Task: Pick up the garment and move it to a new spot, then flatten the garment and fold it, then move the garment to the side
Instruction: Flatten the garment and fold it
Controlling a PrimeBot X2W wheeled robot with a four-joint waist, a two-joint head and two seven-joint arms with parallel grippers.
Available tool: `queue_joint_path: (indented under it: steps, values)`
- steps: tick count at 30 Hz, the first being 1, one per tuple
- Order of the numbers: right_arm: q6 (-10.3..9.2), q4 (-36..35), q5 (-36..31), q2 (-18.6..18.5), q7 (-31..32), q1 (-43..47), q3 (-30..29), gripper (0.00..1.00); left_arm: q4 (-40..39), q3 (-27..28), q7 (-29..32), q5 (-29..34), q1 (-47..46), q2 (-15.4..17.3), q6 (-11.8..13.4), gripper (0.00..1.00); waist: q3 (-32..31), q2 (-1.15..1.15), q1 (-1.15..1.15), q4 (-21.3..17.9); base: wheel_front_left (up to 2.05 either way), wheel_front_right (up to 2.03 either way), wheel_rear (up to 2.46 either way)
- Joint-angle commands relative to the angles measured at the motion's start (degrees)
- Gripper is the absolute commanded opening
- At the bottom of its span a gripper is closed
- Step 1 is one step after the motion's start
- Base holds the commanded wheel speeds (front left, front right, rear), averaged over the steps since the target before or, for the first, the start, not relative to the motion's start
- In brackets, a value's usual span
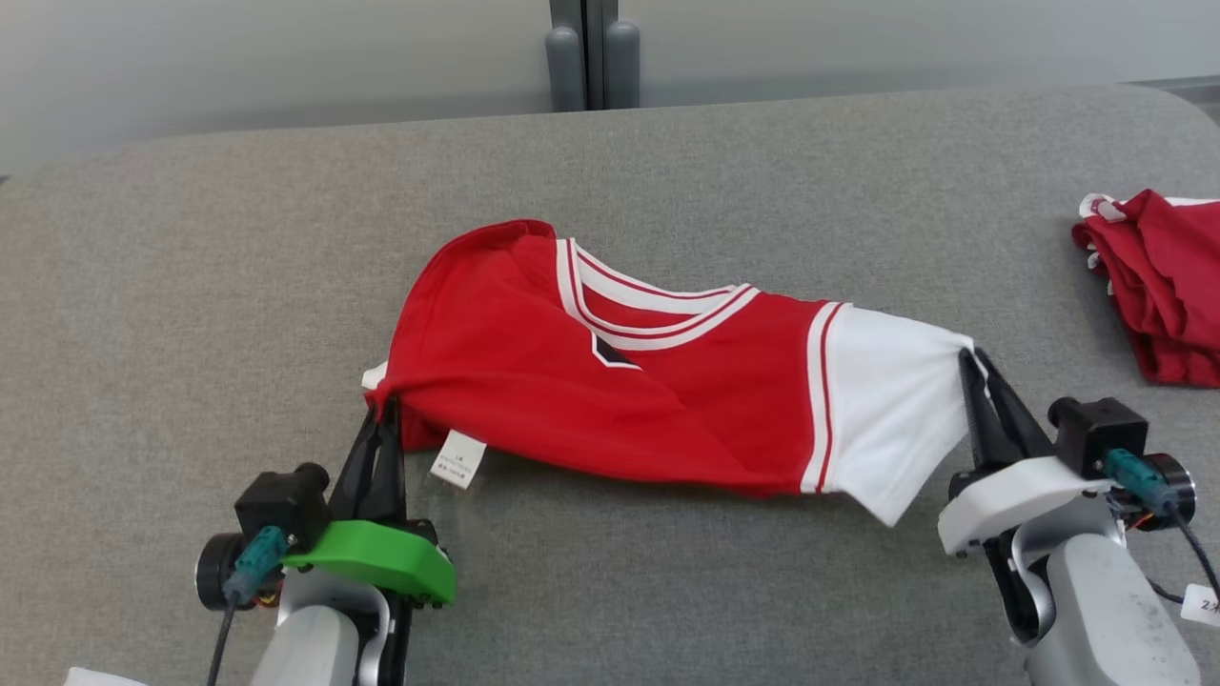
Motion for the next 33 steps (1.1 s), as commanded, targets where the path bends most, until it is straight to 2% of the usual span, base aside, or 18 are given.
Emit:
queue_joint_path:
  steps: [1, 5, 11, 16, 19, 22, 26, 33]
  values:
    - [-0.1, -1.2, 2.2, -0.3, 0.0, -1.3, -0.6, 0.0, -1.8, 1.1, 0.0, 0.7, 0.5, 0.3, -0.5, 0.0, -2.1, 0.0, 0.0, 0.2, 0.0, 0.0, 0.0]
    - [-0.1, -3.6, 7.0, -0.3, 0.0, -4.1, -1.0, 0.0, -5.9, 3.5, 0.0, 2.1, -0.9, 0.3, -1.5, 0.0, -3.6, 0.0, 0.0, 0.0, 0.0, 0.0, 0.0]
    - [-0.1, -5.2, 20.7, -0.3, 0.4, -10.5, -1.2, 0.0, -10.7, 6.2, 0.0, 3.8, -4.9, 0.4, -2.5, 0.0, -4.5, 0.0, 0.0, -0.7, 0.0, 0.0, 0.0]
    - [-0.1, -9.9, 30.1, -0.3, 4.3, -17.0, -2.0, 0.0, -13.1, 7.8, 0.0, 5.0, -11.5, 2.7, -3.0, 0.0, -4.9, 0.0, 0.0, -1.3, 0.0, 0.0, 0.0]
    - [-0.1, -13.6, 33.1, -0.3, 7.2, -21.2, -3.4, 0.0, -13.8, 7.6, 0.0, 6.1, -16.3, 5.1, -3.1, 0.0, -4.8, 0.0, 0.0, -1.7, 0.0, 0.0, 0.0]
    - [-0.09, -17.0, 34.1, -0.3, 10.7, -26.1, -5.4, 0.0, -14.4, 7.1, 1.3, 6.6, -21.9, 7.4, -3.2, 0.0, -4.2, 0.0, 0.0, -2.0, 0.0, 0.0, 0.0]
    - [-0.09, -19.8, 31.2, -0.9, 14.6, -33.3, -8.0, 0.0, -15.3, 7.0, 5.1, 6.1, -28.9, 9.6, -3.2, 0.0, -1.9, 0.0, 0.0, -2.3, 0.0, 0.0, 0.0]
    - [-0.09, -17.3, 23.8, -1.9, 17.5, -44.6, -10.8, 0.0, -12.3, 6.0, 10.3, 4.3, -38.5, 10.7, -3.2, 0.0, 4.8, 0.0, 0.0, -2.3, 0.0, 0.0, 0.0]
